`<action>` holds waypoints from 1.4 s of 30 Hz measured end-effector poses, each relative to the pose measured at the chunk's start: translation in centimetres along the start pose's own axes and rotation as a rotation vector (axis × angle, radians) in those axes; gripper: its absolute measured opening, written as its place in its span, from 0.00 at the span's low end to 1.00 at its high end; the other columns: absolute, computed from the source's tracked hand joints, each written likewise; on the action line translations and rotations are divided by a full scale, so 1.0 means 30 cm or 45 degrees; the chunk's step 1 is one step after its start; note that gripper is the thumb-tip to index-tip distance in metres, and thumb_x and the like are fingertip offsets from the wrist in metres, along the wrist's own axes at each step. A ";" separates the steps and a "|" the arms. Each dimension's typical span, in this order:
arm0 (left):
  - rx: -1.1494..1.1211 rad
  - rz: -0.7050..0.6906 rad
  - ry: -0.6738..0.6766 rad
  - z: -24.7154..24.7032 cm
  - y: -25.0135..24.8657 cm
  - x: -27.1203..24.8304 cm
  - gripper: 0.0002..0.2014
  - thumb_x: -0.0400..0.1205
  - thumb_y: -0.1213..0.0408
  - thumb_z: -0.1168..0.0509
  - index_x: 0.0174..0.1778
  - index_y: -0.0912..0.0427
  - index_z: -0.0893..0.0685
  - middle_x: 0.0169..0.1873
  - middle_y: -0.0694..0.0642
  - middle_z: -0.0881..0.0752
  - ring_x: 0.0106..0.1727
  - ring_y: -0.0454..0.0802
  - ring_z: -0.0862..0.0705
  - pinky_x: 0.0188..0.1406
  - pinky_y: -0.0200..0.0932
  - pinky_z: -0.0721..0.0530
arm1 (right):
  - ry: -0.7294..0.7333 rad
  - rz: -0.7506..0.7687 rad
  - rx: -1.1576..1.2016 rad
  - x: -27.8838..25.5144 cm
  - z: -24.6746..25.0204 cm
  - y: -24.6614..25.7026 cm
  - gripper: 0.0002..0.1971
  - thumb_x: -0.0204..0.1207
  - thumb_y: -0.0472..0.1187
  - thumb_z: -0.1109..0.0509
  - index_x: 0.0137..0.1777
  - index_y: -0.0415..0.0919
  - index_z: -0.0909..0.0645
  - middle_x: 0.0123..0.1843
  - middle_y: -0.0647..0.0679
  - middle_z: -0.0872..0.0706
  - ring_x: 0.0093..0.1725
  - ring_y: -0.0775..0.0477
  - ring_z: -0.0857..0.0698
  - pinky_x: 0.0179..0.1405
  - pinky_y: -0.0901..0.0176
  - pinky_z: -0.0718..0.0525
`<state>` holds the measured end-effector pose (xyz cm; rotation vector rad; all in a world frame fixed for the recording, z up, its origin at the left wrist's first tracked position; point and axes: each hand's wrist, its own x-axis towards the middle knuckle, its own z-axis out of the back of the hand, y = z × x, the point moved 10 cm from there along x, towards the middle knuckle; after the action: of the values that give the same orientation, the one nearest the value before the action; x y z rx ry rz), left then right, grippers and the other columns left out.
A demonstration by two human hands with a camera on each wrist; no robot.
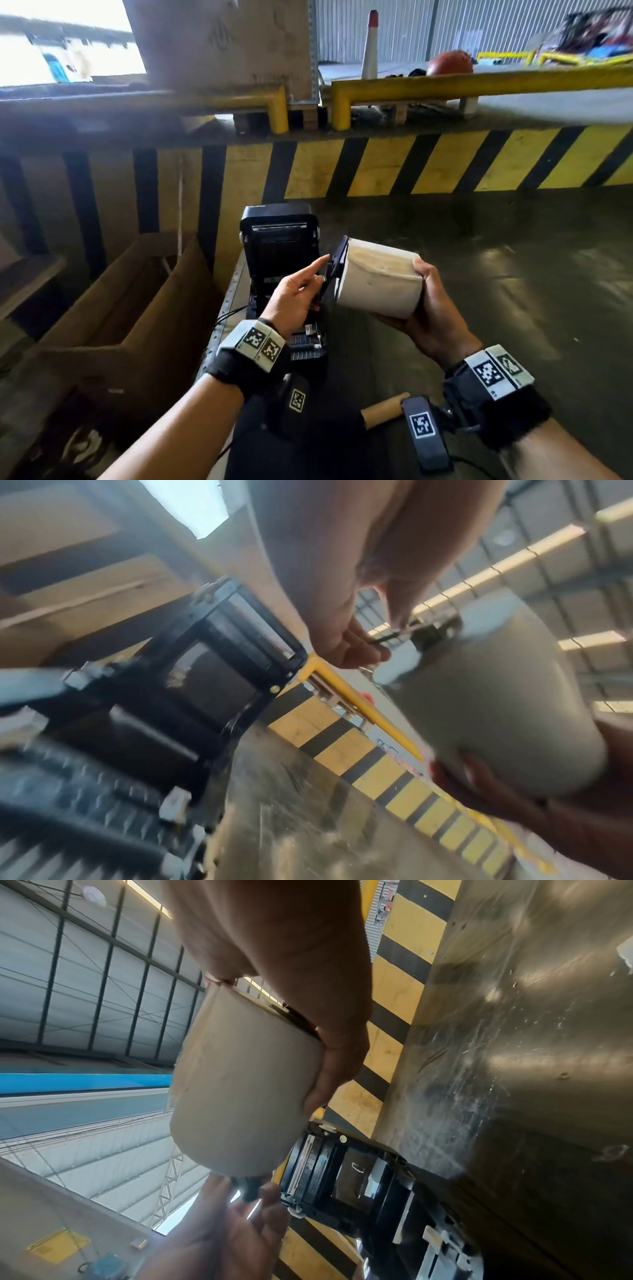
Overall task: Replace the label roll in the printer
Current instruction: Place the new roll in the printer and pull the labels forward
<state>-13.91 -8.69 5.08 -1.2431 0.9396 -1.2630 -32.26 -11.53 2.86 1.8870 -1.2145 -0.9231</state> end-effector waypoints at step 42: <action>-0.005 0.244 0.245 0.407 0.097 0.100 0.21 0.62 0.51 0.21 0.51 0.46 0.12 0.54 0.64 0.10 0.59 0.64 0.14 0.65 0.63 0.18 | -0.084 0.301 -0.502 0.225 -0.315 -0.162 0.10 0.72 0.52 0.31 0.50 0.52 0.17 0.55 0.41 0.13 0.58 0.41 0.16 0.68 0.33 0.23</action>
<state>-1.12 -10.22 4.36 -1.0200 1.1712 -1.2432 -20.08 -14.64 2.21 1.3824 -1.1645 -1.0147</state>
